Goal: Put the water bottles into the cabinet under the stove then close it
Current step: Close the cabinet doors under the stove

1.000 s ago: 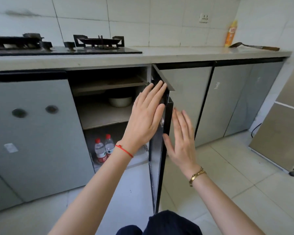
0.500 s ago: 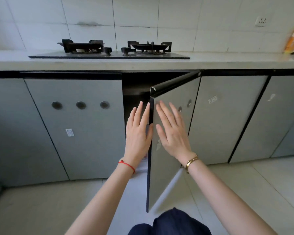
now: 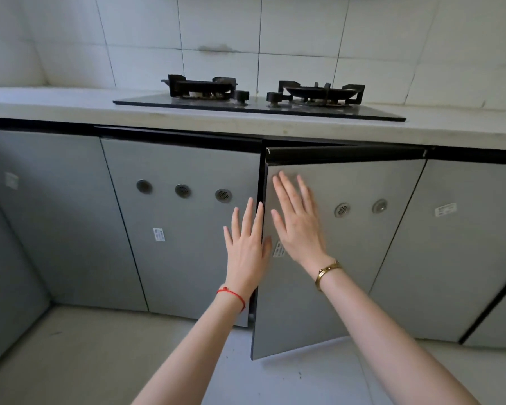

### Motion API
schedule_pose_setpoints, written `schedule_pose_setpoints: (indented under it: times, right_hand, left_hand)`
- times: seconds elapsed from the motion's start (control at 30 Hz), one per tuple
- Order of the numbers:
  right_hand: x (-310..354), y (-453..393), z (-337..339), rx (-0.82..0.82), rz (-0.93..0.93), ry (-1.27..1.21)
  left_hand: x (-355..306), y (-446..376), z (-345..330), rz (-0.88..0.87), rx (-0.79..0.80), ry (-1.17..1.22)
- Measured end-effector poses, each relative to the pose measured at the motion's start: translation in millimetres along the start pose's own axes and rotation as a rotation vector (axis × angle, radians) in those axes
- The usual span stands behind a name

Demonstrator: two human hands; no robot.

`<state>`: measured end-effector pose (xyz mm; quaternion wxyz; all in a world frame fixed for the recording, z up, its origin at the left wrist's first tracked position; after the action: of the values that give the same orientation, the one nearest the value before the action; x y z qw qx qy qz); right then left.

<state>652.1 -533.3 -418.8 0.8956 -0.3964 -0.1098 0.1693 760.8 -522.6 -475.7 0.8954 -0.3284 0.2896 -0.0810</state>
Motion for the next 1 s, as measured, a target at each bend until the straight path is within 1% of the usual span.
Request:
schedule_pose_setpoints:
  times: [0.17, 0.27, 0.43, 0.7, 0.87, 1.0]
  right_hand:
    - [-4.9, -20.8, -25.3, -0.011, 0.001, 0.022]
    - [-7.4, -29.3, -35.2, -0.010, 0.027, 0.022]
    - [-14.6, -39.9, -48.9, -0.006, 0.016, 0.011]
    - [-23.6, -55.2, -68.3, 0.010, -0.006, 0.038]
    - [-23.9, -57.4, -71.3, -0.011, 0.000, 0.078]
    - [-22.8, -56.6, -66.1, -0.028, 0.009, 0.053]
  left_hand:
    - [19.2, -19.1, -16.5, 0.005, 0.038, -0.034]
    - [25.0, -31.2, -24.1, -0.010, 0.034, 0.009]
    - [29.2, -46.0, -34.0, 0.014, -0.004, 0.103]
    - [35.1, -58.9, -40.6, 0.023, -0.018, 0.079]
    - [43.5, -64.0, -34.2, 0.032, -0.033, 0.051]
    - [52.0, -63.1, -15.9, 0.029, -0.058, 0.022]
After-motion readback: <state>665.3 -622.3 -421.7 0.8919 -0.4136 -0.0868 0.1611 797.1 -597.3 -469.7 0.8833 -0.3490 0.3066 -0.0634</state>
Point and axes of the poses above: each hand's wrist, its own y-axis away from the middle knuckle, its own z-axis out of the back of the hand, x = y × z, the point moved 7 cm from there along -y, towards the middle knuckle, and after that the axes turned 7 degrees about -x, right-handed, at the moved point
